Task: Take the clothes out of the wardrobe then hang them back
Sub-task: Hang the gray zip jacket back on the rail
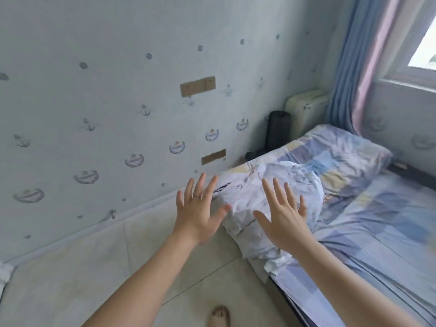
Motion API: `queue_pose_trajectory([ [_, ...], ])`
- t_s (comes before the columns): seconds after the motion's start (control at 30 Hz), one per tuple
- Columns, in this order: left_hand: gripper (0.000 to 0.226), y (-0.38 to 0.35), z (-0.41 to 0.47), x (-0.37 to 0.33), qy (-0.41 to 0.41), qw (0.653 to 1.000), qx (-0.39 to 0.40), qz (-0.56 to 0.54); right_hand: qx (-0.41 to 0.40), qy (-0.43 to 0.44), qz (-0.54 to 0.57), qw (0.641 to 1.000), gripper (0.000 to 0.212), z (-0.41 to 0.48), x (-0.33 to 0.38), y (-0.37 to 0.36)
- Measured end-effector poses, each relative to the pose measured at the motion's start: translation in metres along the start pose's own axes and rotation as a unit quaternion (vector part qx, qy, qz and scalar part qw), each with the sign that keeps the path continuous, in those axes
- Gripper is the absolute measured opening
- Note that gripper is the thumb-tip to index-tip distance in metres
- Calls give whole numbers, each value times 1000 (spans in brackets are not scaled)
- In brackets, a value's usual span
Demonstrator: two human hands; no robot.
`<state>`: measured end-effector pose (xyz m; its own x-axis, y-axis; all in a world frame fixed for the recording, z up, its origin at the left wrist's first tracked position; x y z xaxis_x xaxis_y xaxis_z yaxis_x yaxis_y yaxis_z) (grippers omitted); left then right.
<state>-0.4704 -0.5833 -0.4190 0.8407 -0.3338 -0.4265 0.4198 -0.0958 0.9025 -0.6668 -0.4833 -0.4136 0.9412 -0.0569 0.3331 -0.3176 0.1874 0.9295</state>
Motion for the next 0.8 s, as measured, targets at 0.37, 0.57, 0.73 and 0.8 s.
queue_pose_trajectory([
  [0.37, 81, -117, 216, -102, -103, 978, 174, 44, 8, -236, 27, 971, 74, 88, -152, -14],
  [0.57, 84, -172, 292, -151, -131, 962, 233, 62, 20, -310, 38, 950, 75, 118, -222, -21],
  [0.73, 82, -214, 349, -192, -130, 958, 245, 68, 30, -330, 44, 943, 74, 151, -286, -21],
  [0.8, 85, -226, 367, -204, -124, 957, 251, 73, 43, -331, 48, 942, 74, 166, -308, -22],
])
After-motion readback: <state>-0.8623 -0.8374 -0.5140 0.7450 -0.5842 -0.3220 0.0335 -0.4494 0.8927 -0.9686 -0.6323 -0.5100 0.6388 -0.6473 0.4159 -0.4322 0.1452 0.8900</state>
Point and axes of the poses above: each hand's wrist, its own z-axis towards the middle knuckle, its own y-axis out of the back of the hand, x = y × z, the point moved 3 cm from there along z, towards the middle knuckle, and after that the axes turned 13 degrees about y, right-handed, at the moved point
